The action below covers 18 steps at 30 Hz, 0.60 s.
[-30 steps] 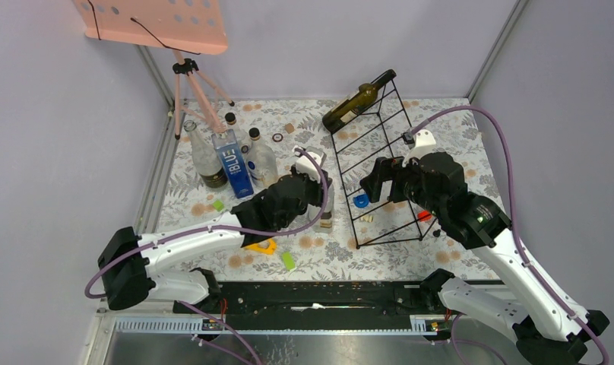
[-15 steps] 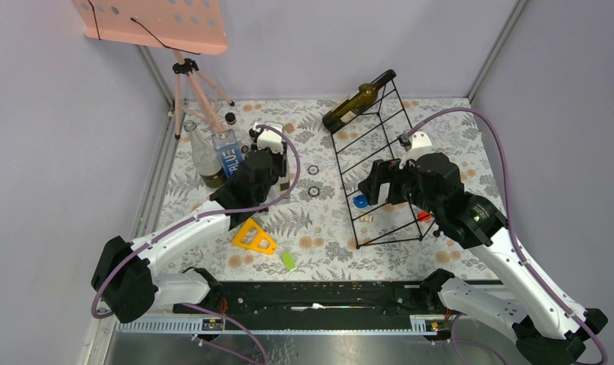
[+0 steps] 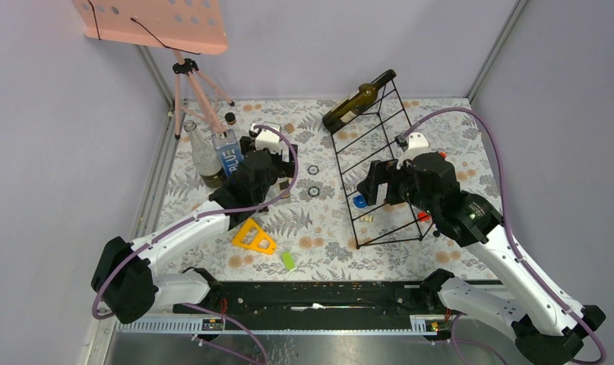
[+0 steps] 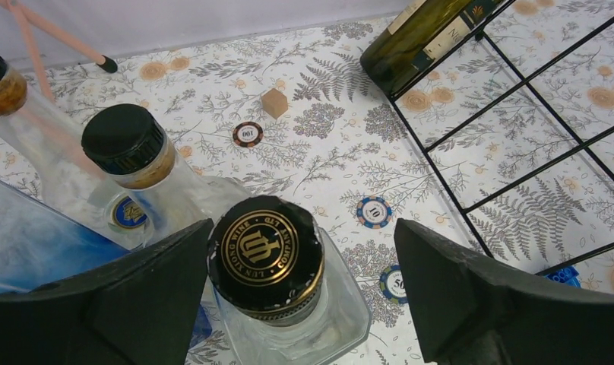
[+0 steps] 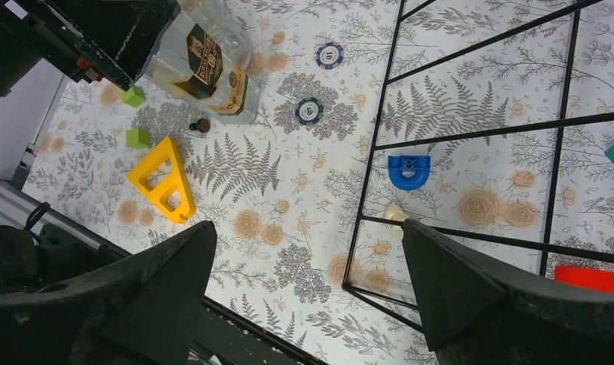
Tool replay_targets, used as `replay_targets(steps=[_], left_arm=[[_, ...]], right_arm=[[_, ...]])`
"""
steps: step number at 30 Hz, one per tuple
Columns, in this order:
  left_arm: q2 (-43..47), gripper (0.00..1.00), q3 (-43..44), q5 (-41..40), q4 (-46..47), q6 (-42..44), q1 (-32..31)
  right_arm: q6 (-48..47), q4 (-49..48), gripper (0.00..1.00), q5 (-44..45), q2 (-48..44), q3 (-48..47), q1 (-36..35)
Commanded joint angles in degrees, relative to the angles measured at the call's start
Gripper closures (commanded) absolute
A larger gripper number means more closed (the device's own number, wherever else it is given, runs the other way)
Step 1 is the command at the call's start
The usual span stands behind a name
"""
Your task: Take the wine bottle off the wine rack
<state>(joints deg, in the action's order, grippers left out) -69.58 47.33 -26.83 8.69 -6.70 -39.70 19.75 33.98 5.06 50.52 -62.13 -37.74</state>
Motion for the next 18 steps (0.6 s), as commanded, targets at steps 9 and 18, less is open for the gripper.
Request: replay_targets(steps=[9, 18], left_arm=[[8.4, 0.01, 4.4, 2.6, -7.2, -4.5, 0.2], [16.1, 0.01, 6.5, 11.3, -16.4, -8.6, 0.1]], right_arm=[[-0.4, -0.7, 0.0, 3.1, 2.0, -4.2, 0.4], [4.6, -1.5, 0.0, 11.5, 4.2, -5.3, 0.4]])
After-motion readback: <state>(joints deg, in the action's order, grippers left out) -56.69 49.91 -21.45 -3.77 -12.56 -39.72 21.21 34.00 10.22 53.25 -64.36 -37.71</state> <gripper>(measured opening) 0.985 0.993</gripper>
